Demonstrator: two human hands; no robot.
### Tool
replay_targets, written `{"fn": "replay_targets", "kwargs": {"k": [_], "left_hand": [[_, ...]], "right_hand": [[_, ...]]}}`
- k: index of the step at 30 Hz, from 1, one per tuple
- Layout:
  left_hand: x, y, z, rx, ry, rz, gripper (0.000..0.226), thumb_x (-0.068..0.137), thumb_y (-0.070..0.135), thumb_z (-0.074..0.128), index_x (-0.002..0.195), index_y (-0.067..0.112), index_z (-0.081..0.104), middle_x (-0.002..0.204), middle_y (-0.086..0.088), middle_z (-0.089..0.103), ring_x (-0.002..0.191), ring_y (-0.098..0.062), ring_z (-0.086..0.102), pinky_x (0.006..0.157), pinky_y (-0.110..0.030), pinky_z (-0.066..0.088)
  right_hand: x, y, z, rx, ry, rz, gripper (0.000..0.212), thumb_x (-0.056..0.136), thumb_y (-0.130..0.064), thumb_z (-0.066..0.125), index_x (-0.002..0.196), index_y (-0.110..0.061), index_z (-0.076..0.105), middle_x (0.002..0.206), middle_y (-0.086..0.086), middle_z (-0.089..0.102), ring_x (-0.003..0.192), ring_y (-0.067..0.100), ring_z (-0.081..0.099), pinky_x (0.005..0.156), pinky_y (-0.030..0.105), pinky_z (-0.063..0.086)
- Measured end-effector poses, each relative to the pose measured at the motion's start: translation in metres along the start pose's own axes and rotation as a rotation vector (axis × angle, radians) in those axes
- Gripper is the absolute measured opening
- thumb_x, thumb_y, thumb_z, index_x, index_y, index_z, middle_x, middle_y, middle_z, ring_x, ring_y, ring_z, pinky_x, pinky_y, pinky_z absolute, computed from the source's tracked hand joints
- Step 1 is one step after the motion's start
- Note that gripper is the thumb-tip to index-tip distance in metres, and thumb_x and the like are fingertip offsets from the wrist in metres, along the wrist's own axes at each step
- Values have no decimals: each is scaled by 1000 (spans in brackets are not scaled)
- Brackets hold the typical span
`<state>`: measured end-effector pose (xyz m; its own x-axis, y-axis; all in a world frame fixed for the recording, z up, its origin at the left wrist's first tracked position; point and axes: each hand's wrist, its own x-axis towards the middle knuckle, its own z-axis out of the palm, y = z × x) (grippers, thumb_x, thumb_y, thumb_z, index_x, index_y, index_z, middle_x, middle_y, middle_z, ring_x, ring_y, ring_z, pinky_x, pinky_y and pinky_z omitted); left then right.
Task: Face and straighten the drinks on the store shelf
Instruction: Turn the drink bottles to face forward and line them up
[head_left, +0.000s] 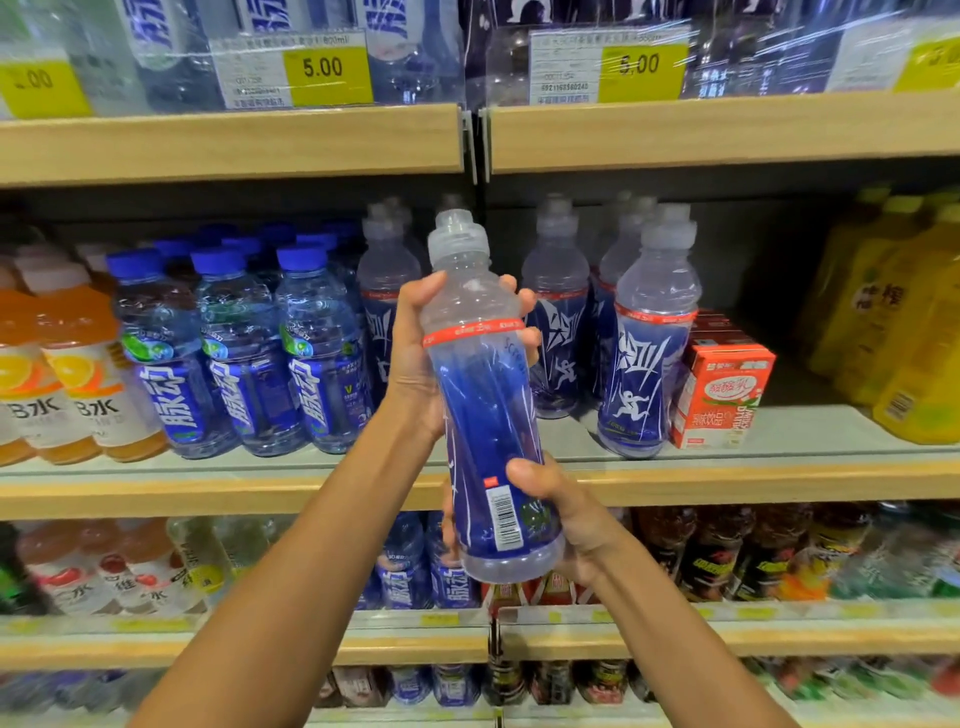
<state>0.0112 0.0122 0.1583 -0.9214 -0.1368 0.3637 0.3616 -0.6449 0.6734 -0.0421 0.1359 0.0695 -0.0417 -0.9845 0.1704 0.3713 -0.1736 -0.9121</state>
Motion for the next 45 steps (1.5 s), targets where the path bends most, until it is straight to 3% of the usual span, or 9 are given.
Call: {"fn": "replay_targets", "kwargs": {"k": [6, 10, 18, 24, 28, 32, 37, 41, 45], "left_hand": [[-7, 2, -4, 509, 417, 65, 52, 84, 58, 52, 103, 14, 73, 105, -11, 71, 92, -21, 68, 80, -35, 54], [-10, 0, 1, 869, 701, 308, 46, 95, 42, 50, 106, 0, 66, 97, -15, 71, 86, -22, 65, 76, -32, 49], [2, -16, 24, 911, 757, 466, 18, 78, 29, 77, 88, 20, 66, 81, 4, 72, 73, -9, 70, 62, -16, 53], [4, -9, 20, 750, 779, 462, 13, 77, 14, 72, 67, 18, 64, 62, 2, 66, 57, -12, 63, 55, -22, 51], [2, 9, 15, 560, 623, 251, 28, 65, 28, 70, 84, 7, 67, 77, -9, 69, 64, -23, 64, 66, -31, 52], [3, 14, 13, 420, 367, 145, 29, 60, 30, 68, 81, 10, 68, 79, -6, 69, 65, -23, 65, 63, -28, 51], [0, 15, 3, 403, 251, 129, 53, 50, 33, 81, 94, 9, 65, 90, -8, 70, 75, -24, 67, 70, -31, 53], [-4, 12, 1, 623, 484, 184, 66, 62, 42, 76, 114, 5, 59, 105, -14, 70, 89, -23, 68, 83, -39, 54], [-10, 1, 2, 976, 708, 452, 31, 87, 44, 60, 92, 14, 66, 81, 5, 71, 79, -10, 68, 70, -24, 51]], "right_hand": [[-4, -5, 3, -333, 347, -120, 59, 55, -41, 76, 103, -8, 63, 90, 6, 72, 81, 20, 68, 75, 32, 54], [-5, -6, 0, -507, 482, -247, 36, 67, -29, 78, 98, -21, 61, 87, -11, 74, 80, 5, 69, 66, 14, 51], [2, 6, 2, -868, 707, -379, 49, 68, -37, 80, 104, -28, 49, 89, -18, 64, 82, -7, 63, 64, 8, 48], [-3, -2, -2, -666, 535, -253, 52, 65, -52, 73, 108, -33, 49, 98, -23, 68, 88, -1, 67, 70, 13, 50], [-11, -16, -8, -307, 257, -35, 65, 61, -54, 77, 115, -25, 54, 107, -10, 72, 98, 9, 68, 76, 18, 53], [-4, -15, -8, -325, 188, 7, 73, 54, -42, 84, 116, -15, 57, 109, 8, 71, 103, 25, 67, 91, 38, 53], [-1, -9, -3, -407, 266, -100, 53, 58, -39, 76, 105, -19, 60, 93, -6, 73, 89, 12, 69, 77, 25, 53], [0, -3, 1, -537, 411, -192, 39, 68, -28, 77, 102, -25, 59, 90, -13, 72, 82, 4, 68, 68, 16, 52], [3, 3, 2, -780, 665, -313, 40, 72, -27, 81, 99, -29, 53, 85, -14, 68, 80, -4, 64, 65, 9, 47]]}}
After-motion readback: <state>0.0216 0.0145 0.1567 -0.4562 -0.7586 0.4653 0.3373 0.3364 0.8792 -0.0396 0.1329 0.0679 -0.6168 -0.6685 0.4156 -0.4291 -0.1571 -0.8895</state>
